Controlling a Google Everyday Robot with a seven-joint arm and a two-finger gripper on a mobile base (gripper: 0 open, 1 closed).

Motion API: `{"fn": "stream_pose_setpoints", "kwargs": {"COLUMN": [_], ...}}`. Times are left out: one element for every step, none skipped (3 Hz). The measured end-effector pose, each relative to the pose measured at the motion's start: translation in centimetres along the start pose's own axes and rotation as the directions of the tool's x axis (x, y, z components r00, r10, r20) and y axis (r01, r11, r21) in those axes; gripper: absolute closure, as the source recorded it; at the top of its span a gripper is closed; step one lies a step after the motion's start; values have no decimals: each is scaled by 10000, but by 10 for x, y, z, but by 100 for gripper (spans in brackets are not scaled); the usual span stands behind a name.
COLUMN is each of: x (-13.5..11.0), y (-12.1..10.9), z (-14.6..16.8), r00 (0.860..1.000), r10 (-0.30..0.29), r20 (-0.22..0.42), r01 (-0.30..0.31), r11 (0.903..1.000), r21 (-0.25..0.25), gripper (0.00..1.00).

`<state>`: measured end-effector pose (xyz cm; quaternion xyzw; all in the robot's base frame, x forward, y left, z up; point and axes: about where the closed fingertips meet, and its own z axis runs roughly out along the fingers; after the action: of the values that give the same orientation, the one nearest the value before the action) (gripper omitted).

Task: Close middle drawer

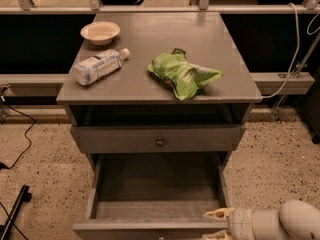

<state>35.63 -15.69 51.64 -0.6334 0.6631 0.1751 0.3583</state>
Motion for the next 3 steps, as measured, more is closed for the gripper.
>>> {"fn": "stream_pose_setpoints", "kwargs": {"x": [-9, 5, 26], "y": [9, 24, 34], "z": [-7, 13, 39], "r00": [9958, 9988, 10000], "r10": [-21, 33, -87], "r20": [918, 492, 6], "r01": [70, 19, 87], "r11": [9986, 9946, 9959], "r21": [-523, -1039, -905], "gripper": [73, 96, 100]}}
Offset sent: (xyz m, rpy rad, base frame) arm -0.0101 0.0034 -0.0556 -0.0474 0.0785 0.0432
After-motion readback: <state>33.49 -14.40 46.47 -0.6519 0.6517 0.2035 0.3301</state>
